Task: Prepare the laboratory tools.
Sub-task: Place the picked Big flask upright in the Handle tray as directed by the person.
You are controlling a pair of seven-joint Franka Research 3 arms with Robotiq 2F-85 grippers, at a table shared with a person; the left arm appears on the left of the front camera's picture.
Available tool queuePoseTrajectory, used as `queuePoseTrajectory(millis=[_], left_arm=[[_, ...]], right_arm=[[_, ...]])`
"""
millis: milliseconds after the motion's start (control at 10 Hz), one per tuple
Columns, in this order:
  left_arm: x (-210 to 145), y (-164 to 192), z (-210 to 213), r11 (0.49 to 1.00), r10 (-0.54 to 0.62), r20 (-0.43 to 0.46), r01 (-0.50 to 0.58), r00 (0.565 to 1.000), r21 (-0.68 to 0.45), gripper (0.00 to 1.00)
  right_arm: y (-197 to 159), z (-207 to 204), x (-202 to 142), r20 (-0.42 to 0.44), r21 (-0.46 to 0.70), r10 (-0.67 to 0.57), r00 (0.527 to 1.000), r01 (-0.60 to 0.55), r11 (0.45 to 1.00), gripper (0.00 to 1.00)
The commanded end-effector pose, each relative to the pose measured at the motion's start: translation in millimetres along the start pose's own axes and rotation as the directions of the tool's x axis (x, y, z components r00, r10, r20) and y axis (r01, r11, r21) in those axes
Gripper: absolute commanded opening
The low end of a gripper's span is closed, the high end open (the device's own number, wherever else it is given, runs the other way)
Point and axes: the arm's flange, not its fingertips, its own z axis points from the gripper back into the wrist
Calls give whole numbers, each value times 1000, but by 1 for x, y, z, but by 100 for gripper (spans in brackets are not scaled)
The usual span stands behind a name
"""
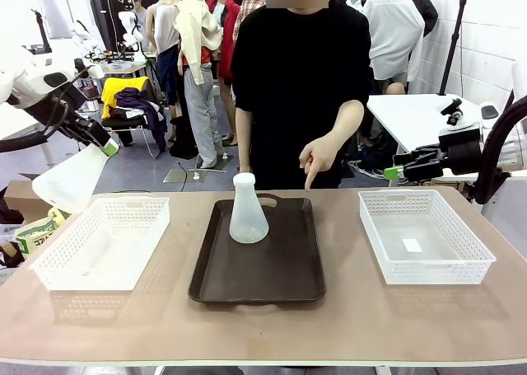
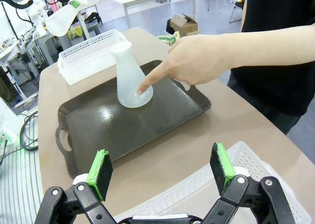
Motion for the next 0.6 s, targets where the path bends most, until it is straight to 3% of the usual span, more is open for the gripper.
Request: queuePoseTrajectory(millis=[0,200,300,500], left_arm=[[1,2,2,1000,1,0,-1,1000,9,0],[2,-6,1,997,-54,36,56,998,-53,0],[6,-20,11,937,-103,121,137,987,-320,0],[17,-45,65,854,-180,368,330,912,-402,0]], right_arm=[[1,1,0,-17,7,-11,1000,11,1000,100],[1,1,0,-17,7,-11,1000,11,1000,100],[1,1,0,-17,7,-11,1000,11,1000,100],[1,1,0,-17,7,-11,1000,11,1000,100]])
